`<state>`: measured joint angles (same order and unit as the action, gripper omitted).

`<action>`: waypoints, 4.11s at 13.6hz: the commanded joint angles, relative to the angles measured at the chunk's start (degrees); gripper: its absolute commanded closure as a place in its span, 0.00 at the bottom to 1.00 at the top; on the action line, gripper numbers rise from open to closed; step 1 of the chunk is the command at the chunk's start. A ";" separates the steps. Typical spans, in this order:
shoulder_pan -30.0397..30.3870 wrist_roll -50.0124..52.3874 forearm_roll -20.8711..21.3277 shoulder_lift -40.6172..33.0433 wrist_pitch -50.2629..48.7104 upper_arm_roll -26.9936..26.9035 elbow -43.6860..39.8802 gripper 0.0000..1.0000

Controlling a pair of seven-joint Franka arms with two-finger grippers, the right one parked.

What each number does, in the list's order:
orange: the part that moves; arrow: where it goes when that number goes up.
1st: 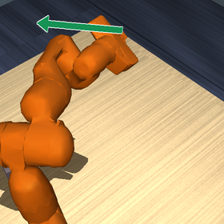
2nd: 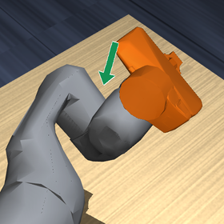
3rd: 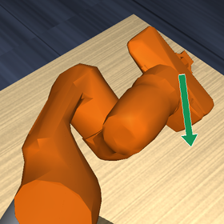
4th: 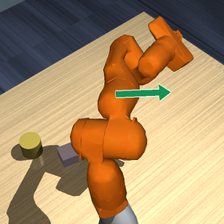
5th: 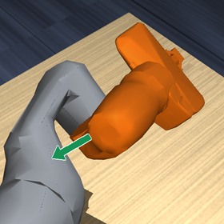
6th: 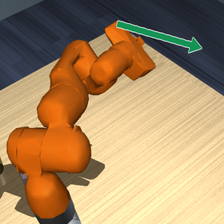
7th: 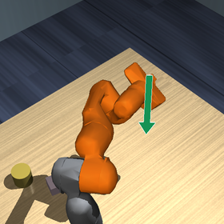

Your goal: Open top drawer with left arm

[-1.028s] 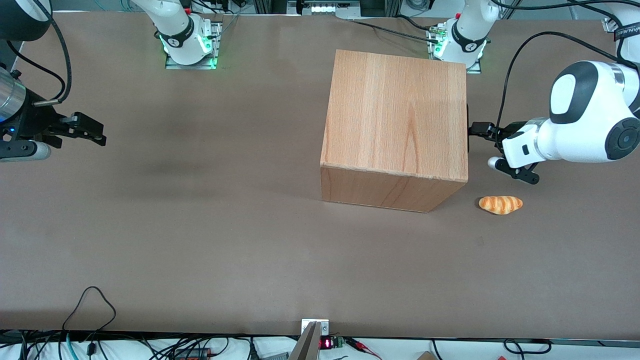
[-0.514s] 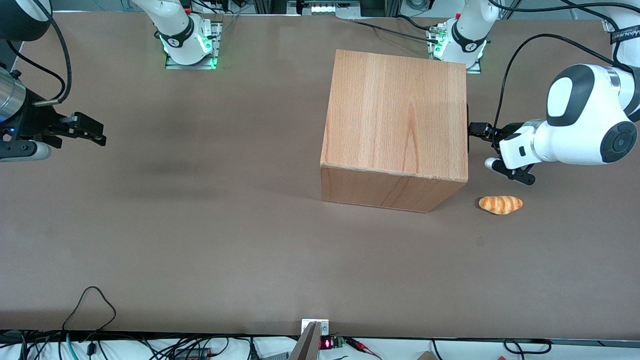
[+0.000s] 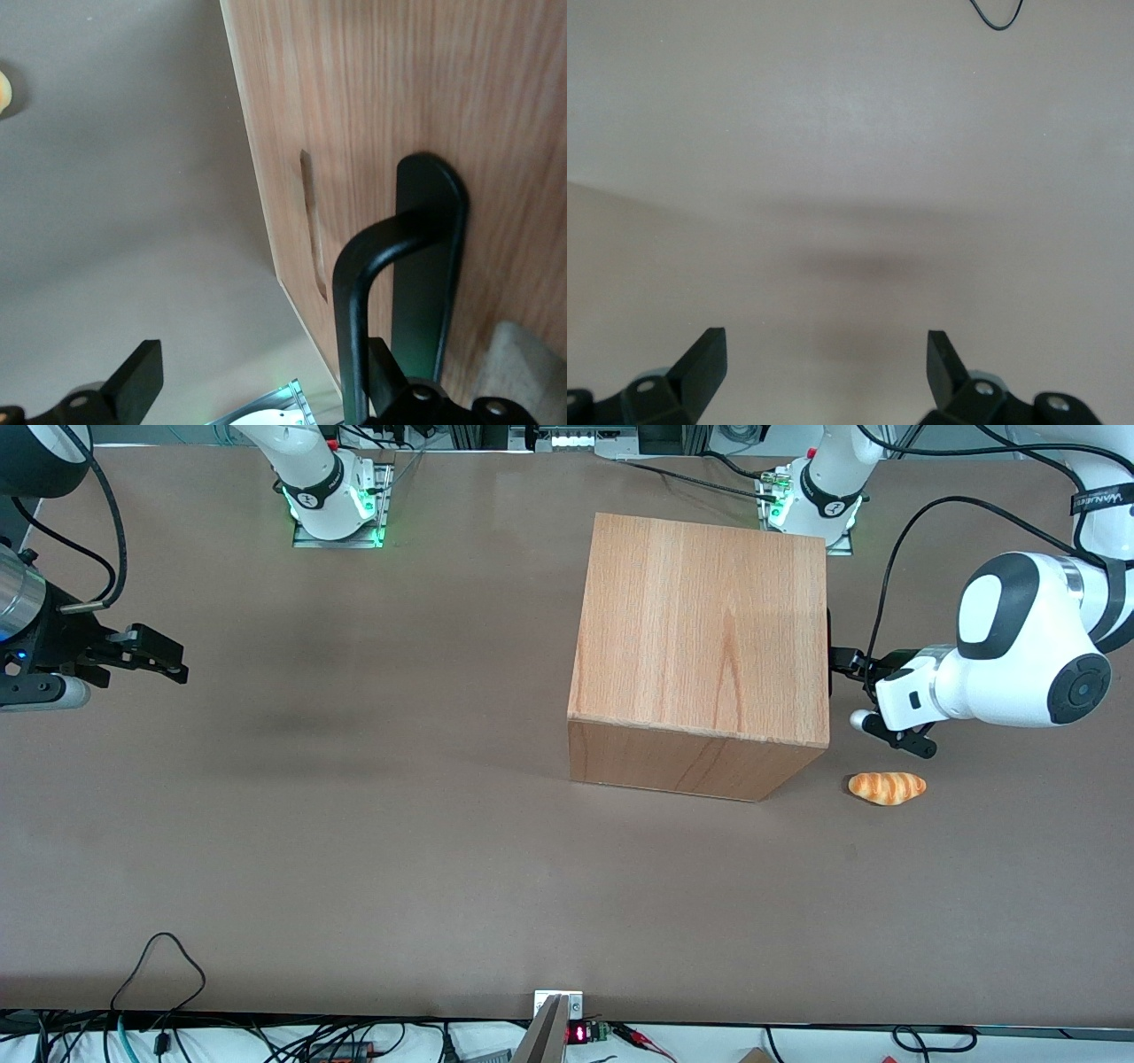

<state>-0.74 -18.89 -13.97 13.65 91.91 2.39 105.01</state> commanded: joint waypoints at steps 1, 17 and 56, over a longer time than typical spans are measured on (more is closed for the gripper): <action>-0.05 -2.46 -1.41 0.85 1.61 -0.28 0.20 0.00; 5.74 -7.39 0.35 3.84 4.07 -0.45 -0.94 0.00; 17.35 -11.96 9.58 7.88 3.37 -1.42 -9.64 0.00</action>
<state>15.92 -29.70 -6.72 18.58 93.92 0.92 98.64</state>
